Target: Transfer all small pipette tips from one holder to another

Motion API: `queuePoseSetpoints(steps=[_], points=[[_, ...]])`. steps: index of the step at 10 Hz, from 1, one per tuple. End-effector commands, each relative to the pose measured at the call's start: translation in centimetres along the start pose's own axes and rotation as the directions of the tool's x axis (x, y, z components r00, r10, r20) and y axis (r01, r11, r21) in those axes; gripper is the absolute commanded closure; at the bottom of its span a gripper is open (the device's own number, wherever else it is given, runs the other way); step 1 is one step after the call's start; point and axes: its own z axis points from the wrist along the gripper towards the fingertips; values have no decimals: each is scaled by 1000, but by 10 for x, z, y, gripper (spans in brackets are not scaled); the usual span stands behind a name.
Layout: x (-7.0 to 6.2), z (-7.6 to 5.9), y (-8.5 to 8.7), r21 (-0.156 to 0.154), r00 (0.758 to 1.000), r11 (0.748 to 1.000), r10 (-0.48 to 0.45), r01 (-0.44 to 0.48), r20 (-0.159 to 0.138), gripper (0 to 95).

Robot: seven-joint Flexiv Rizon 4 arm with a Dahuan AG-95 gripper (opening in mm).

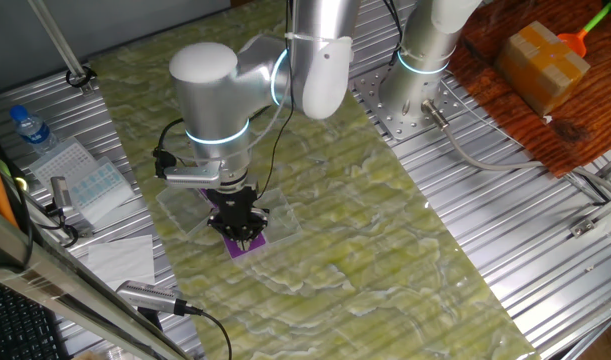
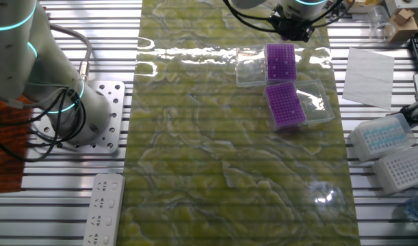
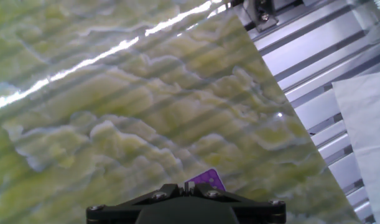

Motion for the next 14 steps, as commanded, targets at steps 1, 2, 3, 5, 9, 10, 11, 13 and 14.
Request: queuePoseSetpoints(steps=[1,2,3,5,9,10,11,13,14], points=[[1,2,-2,-2,1000,1000,2,-1,16,950],[1,2,-2,-4,1000,1000,4,-4,19,950],[1,3,-2,-15,999,1000,16,-16,37,950],[1,3,-2,-24,998,999,26,-25,50,950],[0,2,-2,-41,996,998,53,-50,73,950],[0,2,-2,-42,996,998,56,-53,75,950],[0,3,-2,-45,995,997,61,-58,77,950],[0,3,-1,-51,994,996,72,-67,85,950],[-1,4,-1,-51,994,996,72,-68,86,950]])
